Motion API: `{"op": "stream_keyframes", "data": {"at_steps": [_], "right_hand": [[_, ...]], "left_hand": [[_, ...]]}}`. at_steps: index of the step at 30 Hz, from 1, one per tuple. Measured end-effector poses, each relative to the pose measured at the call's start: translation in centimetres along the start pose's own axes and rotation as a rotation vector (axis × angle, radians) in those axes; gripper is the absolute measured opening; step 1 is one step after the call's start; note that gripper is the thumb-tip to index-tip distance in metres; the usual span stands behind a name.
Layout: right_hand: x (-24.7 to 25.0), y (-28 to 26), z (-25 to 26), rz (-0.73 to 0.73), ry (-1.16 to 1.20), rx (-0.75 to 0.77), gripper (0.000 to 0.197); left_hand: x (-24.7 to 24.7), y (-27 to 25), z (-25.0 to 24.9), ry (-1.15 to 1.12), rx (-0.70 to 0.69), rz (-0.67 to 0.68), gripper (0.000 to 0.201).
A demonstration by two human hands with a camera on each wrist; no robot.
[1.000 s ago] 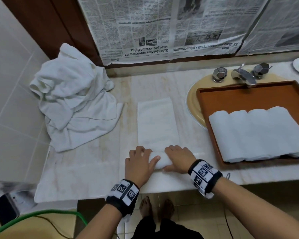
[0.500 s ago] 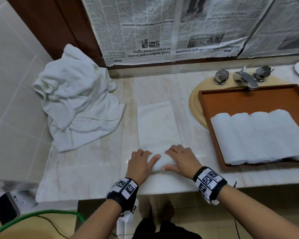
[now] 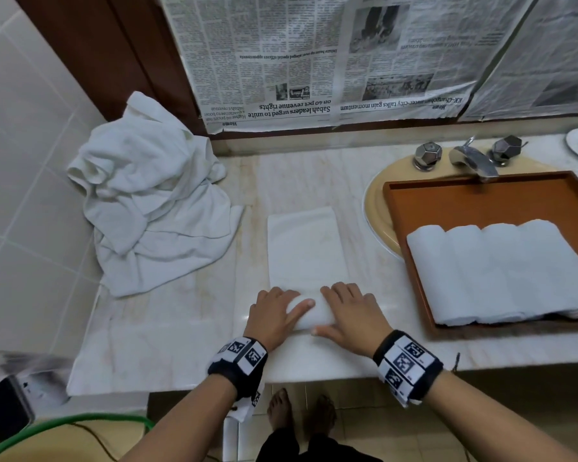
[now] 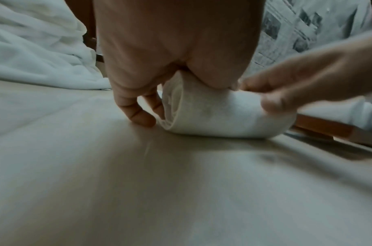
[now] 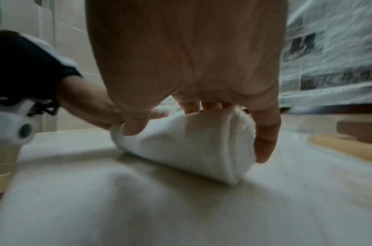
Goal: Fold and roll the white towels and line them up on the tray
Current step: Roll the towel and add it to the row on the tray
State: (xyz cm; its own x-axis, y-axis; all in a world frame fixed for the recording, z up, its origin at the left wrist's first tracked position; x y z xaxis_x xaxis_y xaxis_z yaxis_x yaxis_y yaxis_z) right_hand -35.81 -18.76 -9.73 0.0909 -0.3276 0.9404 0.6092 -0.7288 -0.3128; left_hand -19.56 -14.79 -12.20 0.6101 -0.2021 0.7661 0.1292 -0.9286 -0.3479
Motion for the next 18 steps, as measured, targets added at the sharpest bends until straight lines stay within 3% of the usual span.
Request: {"op": "stream_keyframes", "data": {"at_steps": [2, 6, 8, 13, 15, 18], "right_hand": [[-0.4, 0.2, 0.3, -0.081, -0.017, 0.018, 0.091], [-0.2, 2.0, -1.4, 0.129, 0.169, -0.009, 0.076], [0.3, 2.5, -1.7, 0.206, 0.288, 0.010, 0.070], [0.8, 1.5, -2.0, 0.178, 0.505, 0.026, 0.060], [0.6, 0.4, -2.0, 0.120, 0.440, -0.005, 0.066], [0.3, -0.6, -0.6, 0.027, 0.134, -0.004, 0.073]], "left_hand": [[0.2, 0.2, 0.0, -0.019, 0.012, 0.000, 0.055], [0.6, -1.3, -0.6, 0.138, -0.119, -0.094, 0.066], [0.1, -1.8, -0.3, 0.112, -0.117, -0.083, 0.070], [-0.3, -1.4, 0.5, -0.056, -0.068, -0.009, 0.084], [-0.6, -0.8, 0.7, -0.126, -0.068, 0.039, 0.085], [-1.0, -0.1, 1.3, -0.145, -0.080, 0.073, 0.079]]}}
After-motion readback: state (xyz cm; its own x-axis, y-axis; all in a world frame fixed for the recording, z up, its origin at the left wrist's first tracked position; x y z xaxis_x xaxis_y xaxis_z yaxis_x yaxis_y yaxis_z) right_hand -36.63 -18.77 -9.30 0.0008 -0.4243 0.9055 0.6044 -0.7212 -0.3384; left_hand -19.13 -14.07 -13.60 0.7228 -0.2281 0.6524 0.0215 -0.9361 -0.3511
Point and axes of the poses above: each hand's wrist, its own y-axis towards the middle knuckle, its own x-axis out of the back of the hand, z = x × y, the point moved 6 cm from there along y, towards the middle knuckle, and after that the axes turned 1 degree about -y, right-handed, at the moved point
